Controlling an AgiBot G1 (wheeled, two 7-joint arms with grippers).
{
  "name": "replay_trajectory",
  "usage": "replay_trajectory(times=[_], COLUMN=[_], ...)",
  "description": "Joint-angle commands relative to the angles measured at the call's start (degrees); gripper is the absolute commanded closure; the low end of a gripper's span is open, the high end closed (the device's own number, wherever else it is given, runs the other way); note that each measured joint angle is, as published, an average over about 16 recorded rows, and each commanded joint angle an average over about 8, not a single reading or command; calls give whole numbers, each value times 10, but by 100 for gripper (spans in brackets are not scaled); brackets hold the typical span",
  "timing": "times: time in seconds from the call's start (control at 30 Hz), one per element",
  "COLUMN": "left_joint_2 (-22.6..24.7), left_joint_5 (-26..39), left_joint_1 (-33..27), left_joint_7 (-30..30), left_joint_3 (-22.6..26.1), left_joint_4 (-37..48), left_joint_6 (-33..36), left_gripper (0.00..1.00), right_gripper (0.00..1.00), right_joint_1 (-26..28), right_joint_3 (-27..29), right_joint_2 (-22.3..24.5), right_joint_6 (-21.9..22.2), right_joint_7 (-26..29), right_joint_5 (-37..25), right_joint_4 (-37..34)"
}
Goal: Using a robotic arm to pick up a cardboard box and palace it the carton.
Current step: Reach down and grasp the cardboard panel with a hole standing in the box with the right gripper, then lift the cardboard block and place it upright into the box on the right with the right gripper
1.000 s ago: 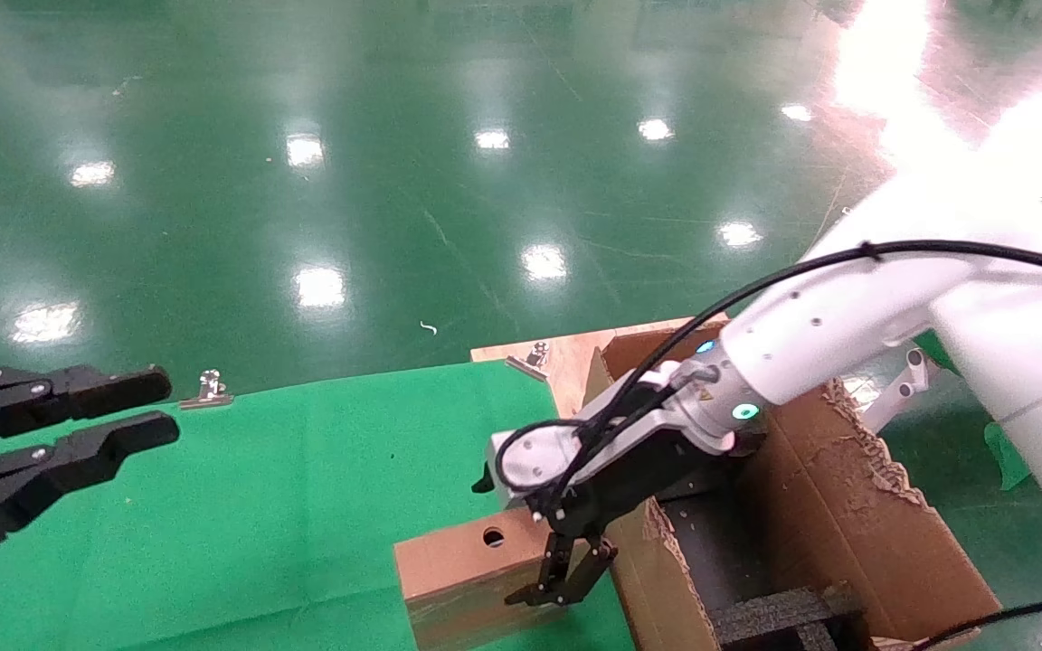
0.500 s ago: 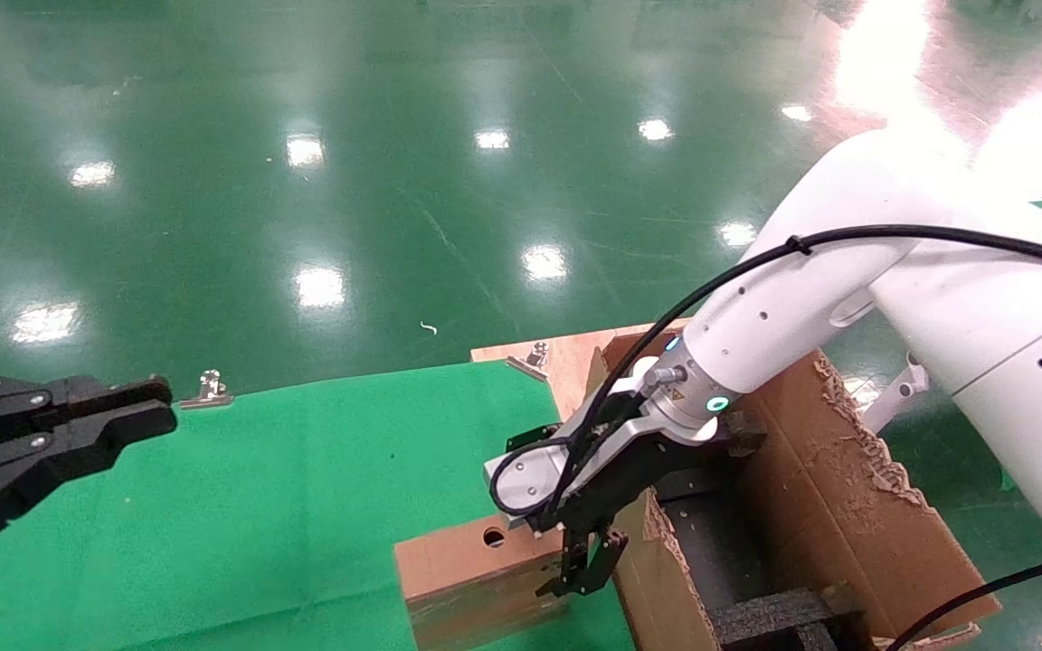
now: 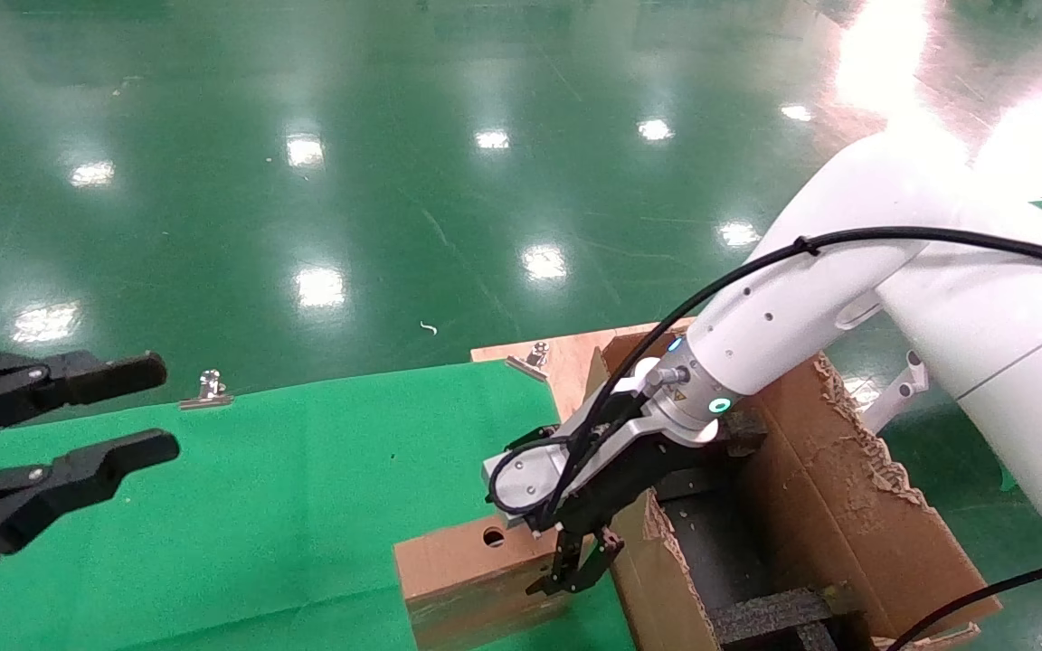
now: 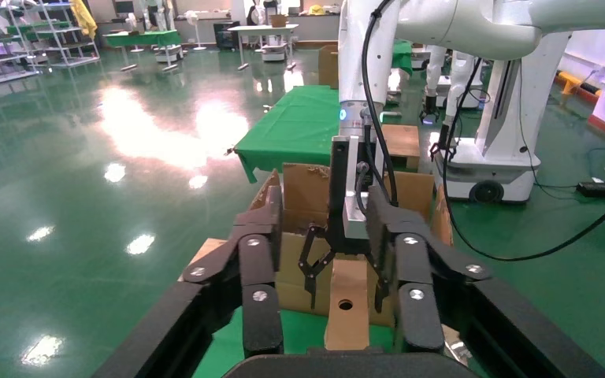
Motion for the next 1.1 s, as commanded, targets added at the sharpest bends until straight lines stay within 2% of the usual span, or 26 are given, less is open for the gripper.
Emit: replay_trajectory(times=[0.03,0.73,0.9,1.1], left_joint_2=[0,0,0,0], left_joint_5=[0,0,0,0], left_joint_1=[0,0,0,0], left_joint_7=[0,0,0,0], left_joint_3=[0,0,0,0], left_joint_4=[0,0,0,0], left_joint_6=[0,0,0,0], left_gripper=[0,0,0,0], right_gripper=[100,100,100,100], right_joint_1=[-1,6,48,134], right_joint_3=[1,10,25,37], right_joint_2=[1,11,27,49], right_joint_6=[0,5,2,-5], right_joint_7=[0,3,-2,-21], right_joint_5=[1,17,37,52], right_joint_4=[0,-7,-28,-69])
